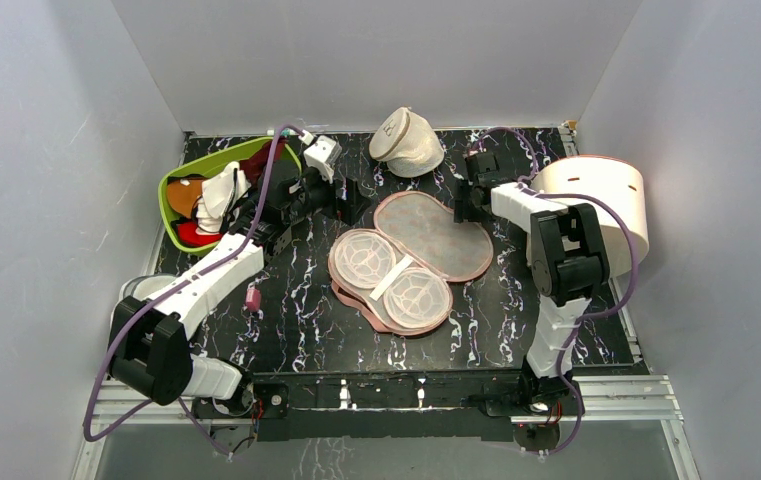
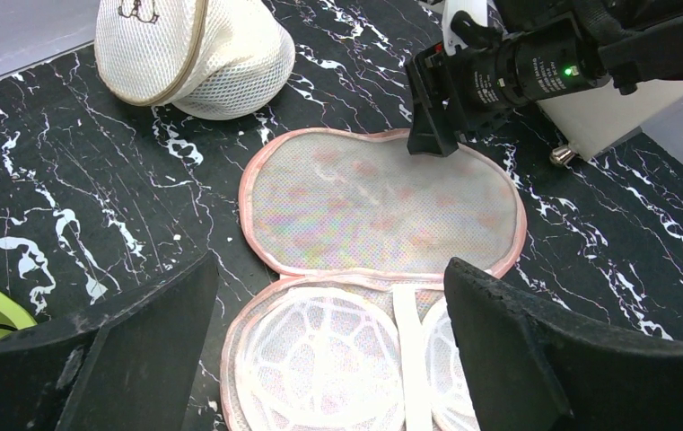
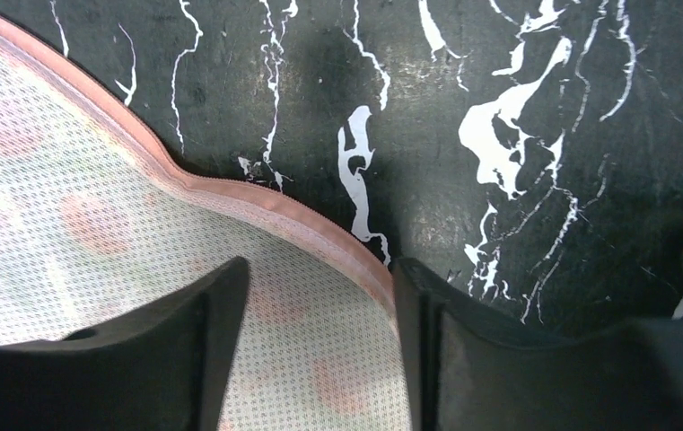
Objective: Unzip the laundry bag and remove the bra
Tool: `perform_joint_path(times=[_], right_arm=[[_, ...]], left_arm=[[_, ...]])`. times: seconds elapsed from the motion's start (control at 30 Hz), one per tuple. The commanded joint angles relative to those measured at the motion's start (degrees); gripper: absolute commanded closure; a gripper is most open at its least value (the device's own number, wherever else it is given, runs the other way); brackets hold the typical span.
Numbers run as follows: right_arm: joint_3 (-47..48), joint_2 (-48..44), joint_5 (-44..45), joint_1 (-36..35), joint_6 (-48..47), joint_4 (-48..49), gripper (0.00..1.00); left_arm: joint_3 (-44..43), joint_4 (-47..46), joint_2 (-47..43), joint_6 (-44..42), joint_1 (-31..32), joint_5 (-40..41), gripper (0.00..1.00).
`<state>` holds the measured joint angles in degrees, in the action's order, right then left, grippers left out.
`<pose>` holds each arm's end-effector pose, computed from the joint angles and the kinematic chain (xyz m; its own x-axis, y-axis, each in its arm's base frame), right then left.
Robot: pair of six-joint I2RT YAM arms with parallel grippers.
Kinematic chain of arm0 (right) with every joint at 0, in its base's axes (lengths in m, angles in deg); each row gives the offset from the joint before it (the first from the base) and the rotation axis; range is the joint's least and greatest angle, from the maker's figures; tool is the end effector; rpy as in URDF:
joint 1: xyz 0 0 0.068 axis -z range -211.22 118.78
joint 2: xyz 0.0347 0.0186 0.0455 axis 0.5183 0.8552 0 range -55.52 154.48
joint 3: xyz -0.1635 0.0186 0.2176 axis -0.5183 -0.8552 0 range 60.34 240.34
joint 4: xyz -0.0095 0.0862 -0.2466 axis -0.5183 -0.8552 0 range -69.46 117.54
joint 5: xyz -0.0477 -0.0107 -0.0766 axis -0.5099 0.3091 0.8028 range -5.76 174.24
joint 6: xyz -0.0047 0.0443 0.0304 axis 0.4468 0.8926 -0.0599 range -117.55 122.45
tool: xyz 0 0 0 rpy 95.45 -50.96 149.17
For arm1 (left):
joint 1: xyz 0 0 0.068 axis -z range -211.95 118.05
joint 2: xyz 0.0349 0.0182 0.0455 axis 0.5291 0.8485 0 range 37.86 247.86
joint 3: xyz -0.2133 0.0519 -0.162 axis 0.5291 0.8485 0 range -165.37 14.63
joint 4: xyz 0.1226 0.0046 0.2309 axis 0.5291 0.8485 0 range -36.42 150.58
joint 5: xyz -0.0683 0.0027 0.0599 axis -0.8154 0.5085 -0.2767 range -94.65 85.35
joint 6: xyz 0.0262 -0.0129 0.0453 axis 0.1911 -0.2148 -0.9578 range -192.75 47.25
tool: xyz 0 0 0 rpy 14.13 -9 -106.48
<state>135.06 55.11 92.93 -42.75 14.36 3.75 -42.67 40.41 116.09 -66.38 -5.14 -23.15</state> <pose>0.3947 0.0751 0.1713 -0.8531 0.0342 -0.5206 0.0543 0.9982 -0.0234 0.2834 -0.1558 0.3259 -0.1986 -0.0177 -0.9799 0.6904 0.7071 -0.1527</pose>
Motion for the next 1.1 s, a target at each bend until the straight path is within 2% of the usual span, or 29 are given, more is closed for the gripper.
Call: perform_joint_path(times=[0.0, 0.13, 0.2, 0.4, 0.5, 1.07], right_arm=[[2.4, 2.2, -3.2, 0.6, -2.4, 3.5, 0.49], [0.8, 3.2, -7.1, 0.7, -2.9, 4.8, 0.59], [-0.4, 3.1, -8.3, 0.5, -2.0, 5.3, 0.70], [-1.8, 1.2, -8.4, -0.1, -1.0, 5.3, 0.93], [-0.8, -1.6, -7.2, -0.1, -1.4, 3.6, 1.00], [-1.8, -21.5, -5.6, -2.5, -1.5, -1.2, 1.00]], left_arm=[[-0.5, -1.3, -0.4, -0.7, 0.1, -1.5, 0.08], [-0.9, -0.8, -0.1, -0.7, 0.1, -1.9, 0.10], [-1.0, -0.7, -0.1, -0.7, 0.1, -1.9, 0.11], [-1.8, 0.5, 1.5, -0.7, 0.2, -2.3, 0.13], [-1.9, 0.5, 1.6, -0.4, 0.1, -2.7, 0.13], [-2.2, 1.6, 1.0, -1.3, 0.1, -0.9, 0.14]])
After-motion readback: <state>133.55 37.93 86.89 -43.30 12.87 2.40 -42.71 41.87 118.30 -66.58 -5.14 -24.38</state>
